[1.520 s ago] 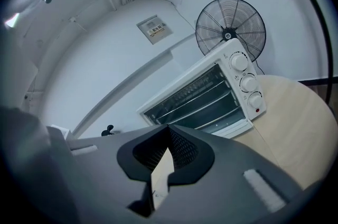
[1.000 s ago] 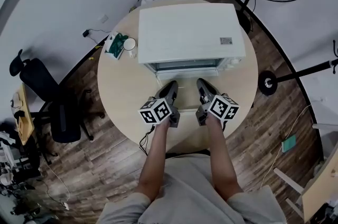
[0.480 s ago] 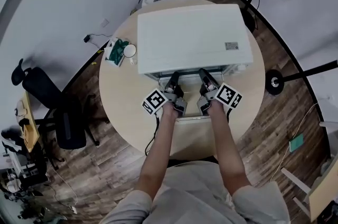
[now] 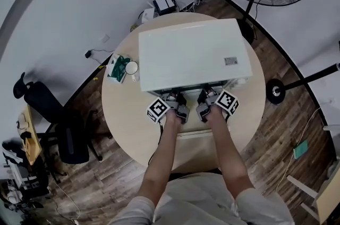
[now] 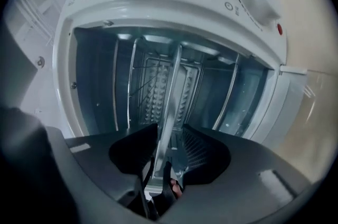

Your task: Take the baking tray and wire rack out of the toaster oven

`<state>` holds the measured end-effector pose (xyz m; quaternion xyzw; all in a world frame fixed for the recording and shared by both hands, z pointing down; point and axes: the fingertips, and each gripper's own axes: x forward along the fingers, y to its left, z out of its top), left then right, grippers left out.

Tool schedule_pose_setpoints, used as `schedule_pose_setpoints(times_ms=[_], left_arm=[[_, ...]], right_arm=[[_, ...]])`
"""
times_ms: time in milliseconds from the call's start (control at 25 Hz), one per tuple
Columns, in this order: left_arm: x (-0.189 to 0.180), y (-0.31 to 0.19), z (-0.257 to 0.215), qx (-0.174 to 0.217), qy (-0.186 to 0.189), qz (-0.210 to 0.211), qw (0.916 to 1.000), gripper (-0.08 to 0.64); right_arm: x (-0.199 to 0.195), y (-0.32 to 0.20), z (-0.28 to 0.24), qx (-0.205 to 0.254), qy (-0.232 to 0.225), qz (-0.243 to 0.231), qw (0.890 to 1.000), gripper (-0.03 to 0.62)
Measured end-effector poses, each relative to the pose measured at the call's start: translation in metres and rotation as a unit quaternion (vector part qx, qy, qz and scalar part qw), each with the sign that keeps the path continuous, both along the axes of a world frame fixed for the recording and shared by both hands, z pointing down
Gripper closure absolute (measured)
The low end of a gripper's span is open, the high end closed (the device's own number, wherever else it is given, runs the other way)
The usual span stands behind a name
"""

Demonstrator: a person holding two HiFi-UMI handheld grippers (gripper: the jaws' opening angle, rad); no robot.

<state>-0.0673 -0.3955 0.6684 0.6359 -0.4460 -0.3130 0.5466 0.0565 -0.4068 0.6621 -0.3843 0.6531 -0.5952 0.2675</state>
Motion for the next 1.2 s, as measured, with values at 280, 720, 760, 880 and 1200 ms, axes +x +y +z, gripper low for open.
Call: schedule_pose_setpoints(times_ms=[280, 720, 760, 880, 1200], left_arm=[[-0.001, -0.014, -0.004, 0.003, -0.014, -0.012, 0.9998, 0.422], [-0.002, -0.014, 0.000, -0.020, -0.010, -0.036, 0.9991, 0.422], [-0.001, -0.012, 0.000, -0.022, -0.009, -0.035, 0.9991, 0.422], [0.000, -0.006, 0.000, -0.023, -0.003, -0.029, 0.9993, 0.422], [0.003, 0.009, 0.007, -0.040, 0.028, -0.030, 0.9984, 0.422]], right_arm=[[0.000, -0.014, -0.002, -0.009, -0.012, 0.026, 1.000, 0.480], [0.001, -0.009, -0.002, -0.013, -0.039, 0.039, 0.998, 0.509], [0.003, -0.006, -0.003, -0.013, -0.038, 0.041, 0.998, 0.509], [0.004, -0.001, -0.002, -0.015, -0.037, 0.042, 0.998, 0.509], [0.006, 0.015, 0.001, -0.031, -0.043, 0.044, 0.998, 0.512]])
